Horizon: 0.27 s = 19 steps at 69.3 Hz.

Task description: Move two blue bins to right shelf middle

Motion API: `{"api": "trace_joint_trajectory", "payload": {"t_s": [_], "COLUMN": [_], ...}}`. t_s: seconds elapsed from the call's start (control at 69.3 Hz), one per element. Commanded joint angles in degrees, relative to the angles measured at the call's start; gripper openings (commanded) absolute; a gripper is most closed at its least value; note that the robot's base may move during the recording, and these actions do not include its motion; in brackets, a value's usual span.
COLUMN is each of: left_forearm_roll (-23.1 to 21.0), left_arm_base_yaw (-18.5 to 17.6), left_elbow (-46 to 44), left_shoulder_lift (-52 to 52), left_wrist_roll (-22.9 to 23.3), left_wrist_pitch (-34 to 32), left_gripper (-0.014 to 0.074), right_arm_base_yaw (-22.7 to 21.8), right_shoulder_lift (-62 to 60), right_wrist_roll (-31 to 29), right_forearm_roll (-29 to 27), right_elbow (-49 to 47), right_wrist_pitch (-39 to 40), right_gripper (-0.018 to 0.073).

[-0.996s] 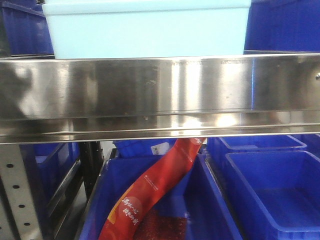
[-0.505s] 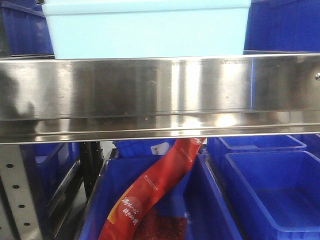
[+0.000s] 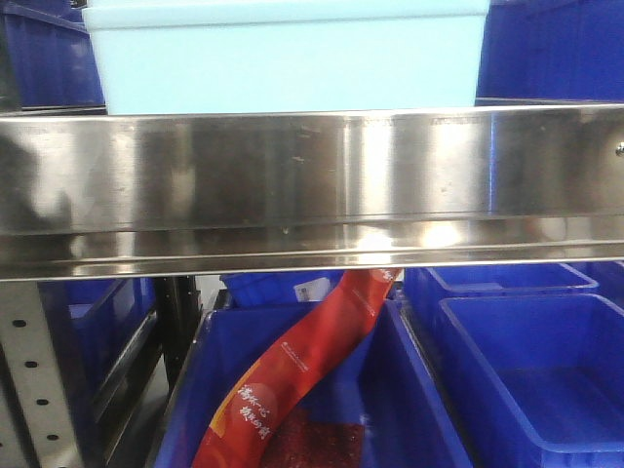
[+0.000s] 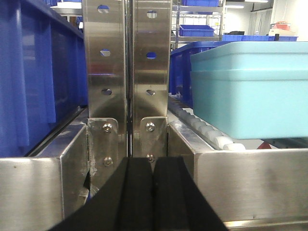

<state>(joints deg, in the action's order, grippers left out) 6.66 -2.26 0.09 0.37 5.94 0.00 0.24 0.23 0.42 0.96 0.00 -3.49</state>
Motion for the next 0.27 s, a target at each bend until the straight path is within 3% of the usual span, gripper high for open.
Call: {"api": "trace_joint_trajectory", "payload": {"t_s": [0.0, 0.26], "left_forearm_roll": [0.1, 0.1], "left_arm_base_yaw": [-0.3, -0.3], "left_elbow": [-0.1, -0.1], "left_shoulder_lift": [-0.4, -0.4], "left_wrist_roll": [0.2, 0.2], "left_wrist_pitch": [-1.3, -1.3], "left_gripper": [-0.011, -0.011], "right_arm_base_yaw": [0.0, 0.0], "right_shoulder_lift": [-0.2, -0.2], "right_wrist_roll": [-0.4, -0.4], "right_forearm_roll": [-0.3, -0.3], "right_elbow": [0.0, 0.0], "right_wrist_pitch": [1.0, 1.0], "right_gripper": [-0.0163, -0.0163]}}
